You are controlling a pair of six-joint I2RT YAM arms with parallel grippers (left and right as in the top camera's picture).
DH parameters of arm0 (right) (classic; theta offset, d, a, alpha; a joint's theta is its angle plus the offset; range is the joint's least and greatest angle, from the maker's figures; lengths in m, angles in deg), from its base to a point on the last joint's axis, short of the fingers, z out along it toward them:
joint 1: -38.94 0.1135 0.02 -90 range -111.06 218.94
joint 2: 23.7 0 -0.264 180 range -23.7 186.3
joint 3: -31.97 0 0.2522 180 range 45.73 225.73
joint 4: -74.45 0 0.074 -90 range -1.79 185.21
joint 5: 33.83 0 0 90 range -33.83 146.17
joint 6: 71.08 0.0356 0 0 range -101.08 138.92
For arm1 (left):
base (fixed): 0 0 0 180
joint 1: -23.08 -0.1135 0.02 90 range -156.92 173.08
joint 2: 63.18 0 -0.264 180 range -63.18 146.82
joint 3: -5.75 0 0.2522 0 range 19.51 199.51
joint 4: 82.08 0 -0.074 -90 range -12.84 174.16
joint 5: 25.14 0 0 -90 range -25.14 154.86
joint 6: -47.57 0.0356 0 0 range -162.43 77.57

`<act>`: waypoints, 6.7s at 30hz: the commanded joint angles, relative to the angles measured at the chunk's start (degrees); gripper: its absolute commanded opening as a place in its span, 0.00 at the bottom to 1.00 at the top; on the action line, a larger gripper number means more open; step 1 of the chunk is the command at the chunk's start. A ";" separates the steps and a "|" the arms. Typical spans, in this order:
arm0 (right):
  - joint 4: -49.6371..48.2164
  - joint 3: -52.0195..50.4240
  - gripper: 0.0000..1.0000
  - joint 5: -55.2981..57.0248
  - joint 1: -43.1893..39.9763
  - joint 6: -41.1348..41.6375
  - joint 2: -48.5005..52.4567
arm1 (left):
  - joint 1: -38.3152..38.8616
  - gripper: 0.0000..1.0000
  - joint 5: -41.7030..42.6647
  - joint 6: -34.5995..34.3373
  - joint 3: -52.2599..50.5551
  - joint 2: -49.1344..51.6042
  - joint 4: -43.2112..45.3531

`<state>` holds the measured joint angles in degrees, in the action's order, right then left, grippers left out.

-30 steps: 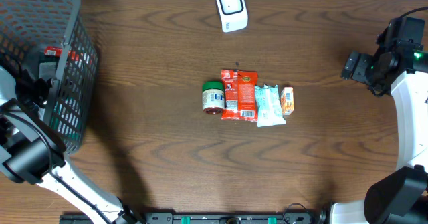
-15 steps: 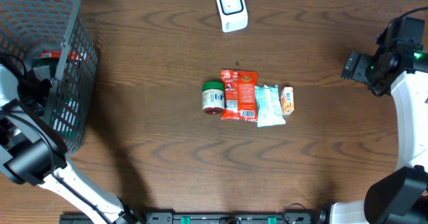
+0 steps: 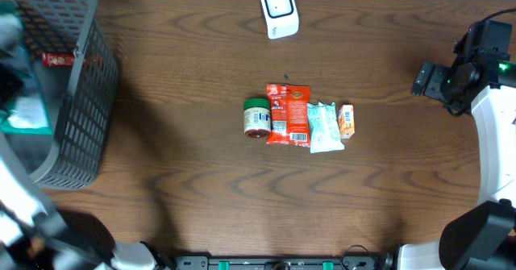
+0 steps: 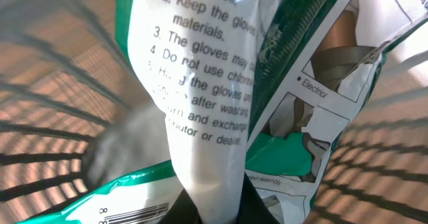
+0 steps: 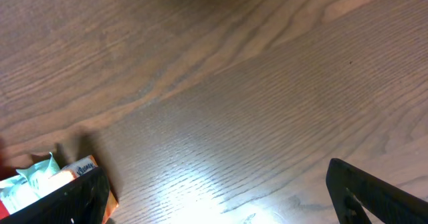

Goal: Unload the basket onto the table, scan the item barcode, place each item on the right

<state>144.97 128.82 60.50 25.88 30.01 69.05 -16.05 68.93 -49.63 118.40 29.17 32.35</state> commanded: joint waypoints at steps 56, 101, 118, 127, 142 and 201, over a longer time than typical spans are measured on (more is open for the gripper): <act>0.00 0.48 0.99 0.31 -0.02 -0.02 -0.15 | 52.65 0.80 -0.66 -24.79 -27.10 9.73 6.69; 0.00 0.48 0.99 0.28 -0.02 -0.02 -0.15 | 54.77 0.22 -0.48 -17.03 -34.67 3.63 9.88; 0.02 0.48 0.99 0.31 -0.02 -0.02 -0.15 | 30.18 0.65 -7.13 -20.39 14.95 0.00 -7.65; 0.02 0.48 0.99 0.31 -0.02 -0.02 -0.15 | 11.85 0.73 -7.15 -26.56 14.93 5.62 -2.71; 0.02 0.48 0.99 0.31 -0.02 -0.02 -0.15 | 10.08 0.73 -5.99 -26.34 14.93 25.53 3.43; 0.02 0.48 0.99 0.28 -0.02 -0.02 -0.15 | 10.93 0.70 -2.23 -29.57 14.69 49.16 15.06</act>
<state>144.97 128.82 60.50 25.88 30.01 69.05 -5.15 69.37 -78.65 133.59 73.24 49.48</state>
